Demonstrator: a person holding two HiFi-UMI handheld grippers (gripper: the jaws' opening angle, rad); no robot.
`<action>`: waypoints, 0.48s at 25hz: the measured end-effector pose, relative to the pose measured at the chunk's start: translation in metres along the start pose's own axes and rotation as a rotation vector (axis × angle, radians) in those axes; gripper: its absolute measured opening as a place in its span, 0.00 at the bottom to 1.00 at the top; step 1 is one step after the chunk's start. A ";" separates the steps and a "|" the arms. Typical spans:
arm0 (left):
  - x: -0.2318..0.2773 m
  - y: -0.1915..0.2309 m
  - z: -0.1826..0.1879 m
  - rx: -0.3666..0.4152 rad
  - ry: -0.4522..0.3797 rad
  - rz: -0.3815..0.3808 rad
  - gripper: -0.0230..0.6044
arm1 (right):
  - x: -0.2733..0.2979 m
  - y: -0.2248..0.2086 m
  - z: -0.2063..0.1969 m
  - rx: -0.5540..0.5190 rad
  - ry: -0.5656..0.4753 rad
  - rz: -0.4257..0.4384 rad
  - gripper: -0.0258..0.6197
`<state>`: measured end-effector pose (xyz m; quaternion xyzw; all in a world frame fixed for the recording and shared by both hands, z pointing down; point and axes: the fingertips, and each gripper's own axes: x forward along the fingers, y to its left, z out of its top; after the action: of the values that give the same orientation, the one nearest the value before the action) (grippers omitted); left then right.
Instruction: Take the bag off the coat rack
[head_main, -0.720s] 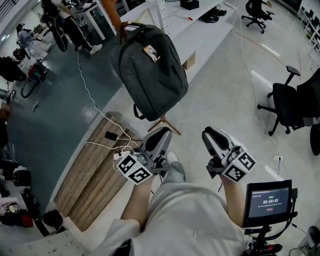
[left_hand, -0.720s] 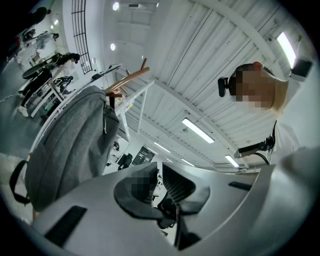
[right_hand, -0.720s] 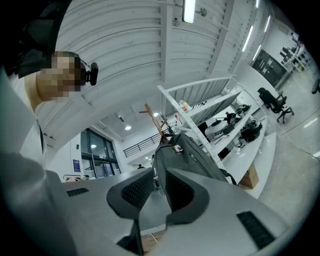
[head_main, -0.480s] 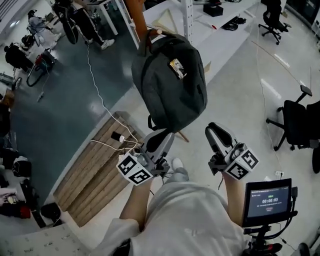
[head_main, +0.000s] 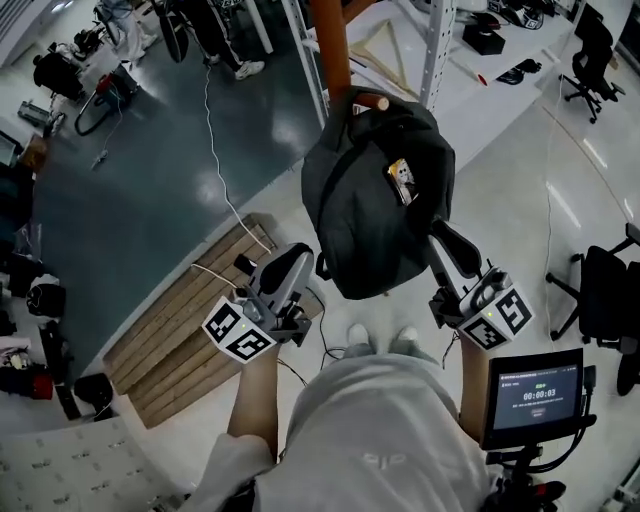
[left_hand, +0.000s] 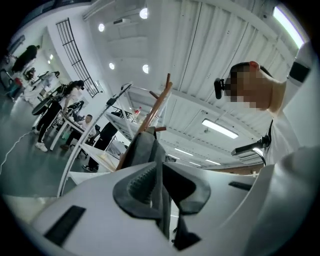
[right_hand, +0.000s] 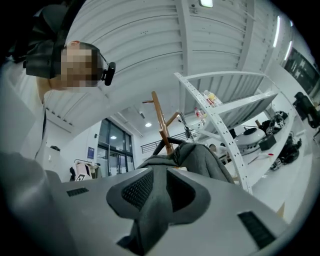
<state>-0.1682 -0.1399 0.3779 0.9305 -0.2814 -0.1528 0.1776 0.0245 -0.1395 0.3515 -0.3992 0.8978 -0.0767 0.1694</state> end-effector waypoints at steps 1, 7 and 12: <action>-0.002 0.005 0.009 -0.001 -0.008 0.015 0.10 | 0.007 0.001 0.008 -0.020 0.003 0.020 0.17; 0.011 0.036 0.091 0.030 -0.101 0.040 0.10 | 0.048 0.004 0.080 -0.248 -0.013 0.129 0.17; 0.071 0.039 0.153 0.206 -0.060 -0.029 0.21 | 0.095 -0.001 0.104 -0.502 0.106 0.178 0.17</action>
<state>-0.1891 -0.2486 0.2446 0.9428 -0.2875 -0.1535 0.0704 0.0041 -0.2111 0.2318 -0.3437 0.9279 0.1426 0.0240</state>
